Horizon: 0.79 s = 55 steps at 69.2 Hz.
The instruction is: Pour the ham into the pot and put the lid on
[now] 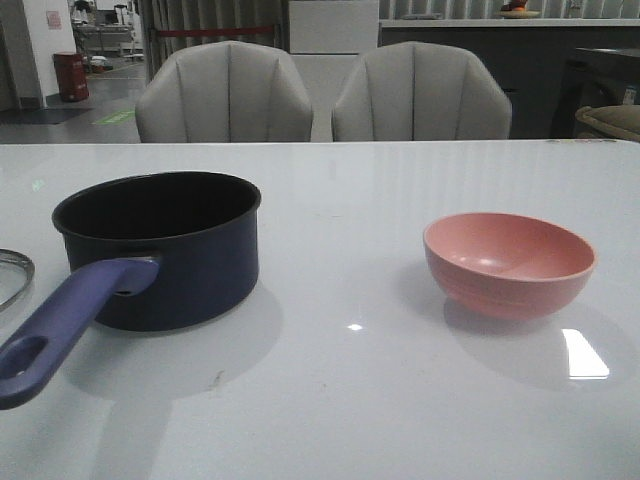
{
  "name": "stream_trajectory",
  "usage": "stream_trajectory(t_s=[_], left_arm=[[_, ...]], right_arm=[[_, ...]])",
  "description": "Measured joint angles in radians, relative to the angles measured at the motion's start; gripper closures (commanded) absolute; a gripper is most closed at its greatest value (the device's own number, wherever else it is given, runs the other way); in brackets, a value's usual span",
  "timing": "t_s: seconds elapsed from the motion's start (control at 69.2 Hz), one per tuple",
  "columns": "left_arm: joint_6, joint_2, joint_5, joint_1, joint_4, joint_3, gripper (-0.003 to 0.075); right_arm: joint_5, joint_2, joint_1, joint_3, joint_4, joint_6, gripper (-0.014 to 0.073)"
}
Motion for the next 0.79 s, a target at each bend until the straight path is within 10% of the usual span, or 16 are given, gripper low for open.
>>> stream_trajectory(t_s=[0.635,0.794], left_arm=[[0.039,0.104,-0.034,-0.019,0.045,-0.004,0.0067],[0.052,0.130,-0.036,-0.019,0.044,-0.006,0.0196]], right_arm=[[0.000,0.000,0.000,0.000,0.000,0.000,0.0437],[0.000,0.000,0.000,0.000,0.000,0.000,0.0437]])
